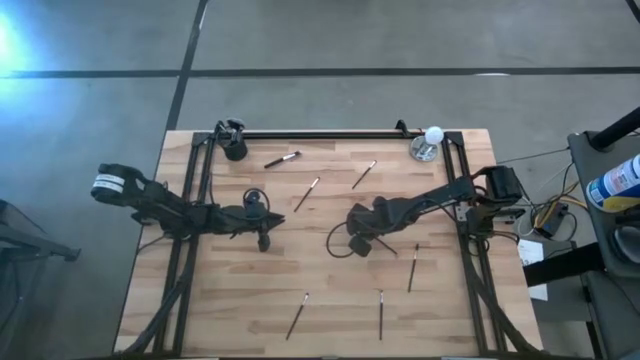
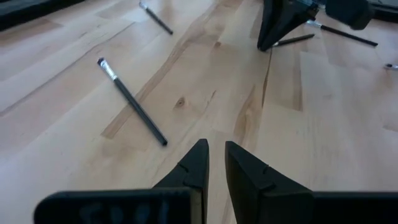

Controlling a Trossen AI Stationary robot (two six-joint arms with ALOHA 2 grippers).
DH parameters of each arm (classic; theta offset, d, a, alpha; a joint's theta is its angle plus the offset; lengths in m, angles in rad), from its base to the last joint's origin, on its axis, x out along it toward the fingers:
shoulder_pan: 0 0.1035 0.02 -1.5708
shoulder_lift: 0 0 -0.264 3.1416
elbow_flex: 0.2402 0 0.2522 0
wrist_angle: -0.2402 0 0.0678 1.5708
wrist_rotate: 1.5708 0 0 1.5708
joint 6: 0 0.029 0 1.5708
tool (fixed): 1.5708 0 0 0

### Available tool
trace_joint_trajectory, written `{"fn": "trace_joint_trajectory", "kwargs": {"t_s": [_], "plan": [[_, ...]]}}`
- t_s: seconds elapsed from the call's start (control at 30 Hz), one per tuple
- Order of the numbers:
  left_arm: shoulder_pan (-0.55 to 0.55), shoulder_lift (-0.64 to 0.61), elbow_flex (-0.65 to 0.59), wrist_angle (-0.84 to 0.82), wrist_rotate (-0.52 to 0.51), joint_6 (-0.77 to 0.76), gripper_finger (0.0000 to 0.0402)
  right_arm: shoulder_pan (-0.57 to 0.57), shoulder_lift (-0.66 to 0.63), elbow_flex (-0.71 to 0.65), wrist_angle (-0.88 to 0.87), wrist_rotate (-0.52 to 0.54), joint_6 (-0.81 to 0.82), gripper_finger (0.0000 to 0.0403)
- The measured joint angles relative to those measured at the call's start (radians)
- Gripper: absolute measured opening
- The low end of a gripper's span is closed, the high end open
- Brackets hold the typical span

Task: Pick & Place Makeup Supplies
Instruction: Put the makeup brush into the makeup holder

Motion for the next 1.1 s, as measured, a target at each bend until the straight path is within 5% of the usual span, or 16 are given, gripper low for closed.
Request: {"fn": "trace_joint_trajectory", "kwargs": {"t_s": [0.47, 0.6, 0.83, 1.1], "plan": [[-0.007, 0.000, 0.108, -0.038, -0.001, -0.035, 0.0046, 0.041, -0.084, -0.011, 0.096, 0.095, -0.127, 0.0008], [-0.036, 0.003, 0.124, 0.026, -0.001, 0.022, 0.0046, 0.066, -0.126, -0.029, 0.235, 0.123, -0.205, 0.0008], [-0.093, 0.068, 0.118, 0.379, 0.024, 0.117, 0.0046, 0.094, -0.154, -0.049, 0.586, 0.160, -0.358, 0.0008], [-0.107, 0.191, 0.167, 0.463, 0.066, 0.120, 0.0047, 0.101, -0.154, -0.064, 0.974, 0.166, -0.450, 0.0008]]}}
